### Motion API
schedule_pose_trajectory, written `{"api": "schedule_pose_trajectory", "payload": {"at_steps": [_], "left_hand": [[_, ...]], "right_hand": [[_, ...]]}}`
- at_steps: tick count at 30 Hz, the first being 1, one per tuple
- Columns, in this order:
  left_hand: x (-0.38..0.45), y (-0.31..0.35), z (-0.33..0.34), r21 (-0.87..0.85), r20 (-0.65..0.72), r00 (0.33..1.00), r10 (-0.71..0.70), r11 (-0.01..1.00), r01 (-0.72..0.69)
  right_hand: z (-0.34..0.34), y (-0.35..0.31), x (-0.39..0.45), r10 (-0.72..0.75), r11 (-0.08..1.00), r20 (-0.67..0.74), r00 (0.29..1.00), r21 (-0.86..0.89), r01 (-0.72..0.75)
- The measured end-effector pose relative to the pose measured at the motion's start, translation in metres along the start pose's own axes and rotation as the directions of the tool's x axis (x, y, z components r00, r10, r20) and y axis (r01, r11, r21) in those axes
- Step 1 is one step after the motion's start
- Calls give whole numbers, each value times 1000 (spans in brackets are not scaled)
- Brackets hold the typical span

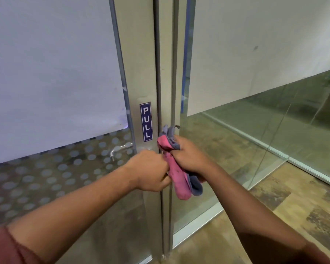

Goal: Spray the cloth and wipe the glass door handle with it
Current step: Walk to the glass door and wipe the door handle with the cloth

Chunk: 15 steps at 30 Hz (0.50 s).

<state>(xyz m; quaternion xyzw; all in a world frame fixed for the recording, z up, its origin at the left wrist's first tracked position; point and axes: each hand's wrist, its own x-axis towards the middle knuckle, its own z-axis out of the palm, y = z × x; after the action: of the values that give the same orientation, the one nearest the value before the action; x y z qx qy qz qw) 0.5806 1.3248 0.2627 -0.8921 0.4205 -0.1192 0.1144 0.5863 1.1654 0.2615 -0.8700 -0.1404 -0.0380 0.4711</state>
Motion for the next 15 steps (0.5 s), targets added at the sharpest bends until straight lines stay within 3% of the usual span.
{"api": "schedule_pose_trajectory", "payload": {"at_steps": [4, 8, 15], "left_hand": [[-19, -20, 1, 150, 36, 998, -51, 988, 45], [-34, -28, -2, 145, 45, 996, -80, 987, 73], [-40, -32, 2, 112, 35, 990, -135, 985, 130]], "right_hand": [[9, -11, 36, -71, 960, -61, 996, -274, 52], [10, -15, 51, -105, 902, -94, 990, -428, 55], [23, 6, 42, 24, 850, -23, 999, -526, -33]]}}
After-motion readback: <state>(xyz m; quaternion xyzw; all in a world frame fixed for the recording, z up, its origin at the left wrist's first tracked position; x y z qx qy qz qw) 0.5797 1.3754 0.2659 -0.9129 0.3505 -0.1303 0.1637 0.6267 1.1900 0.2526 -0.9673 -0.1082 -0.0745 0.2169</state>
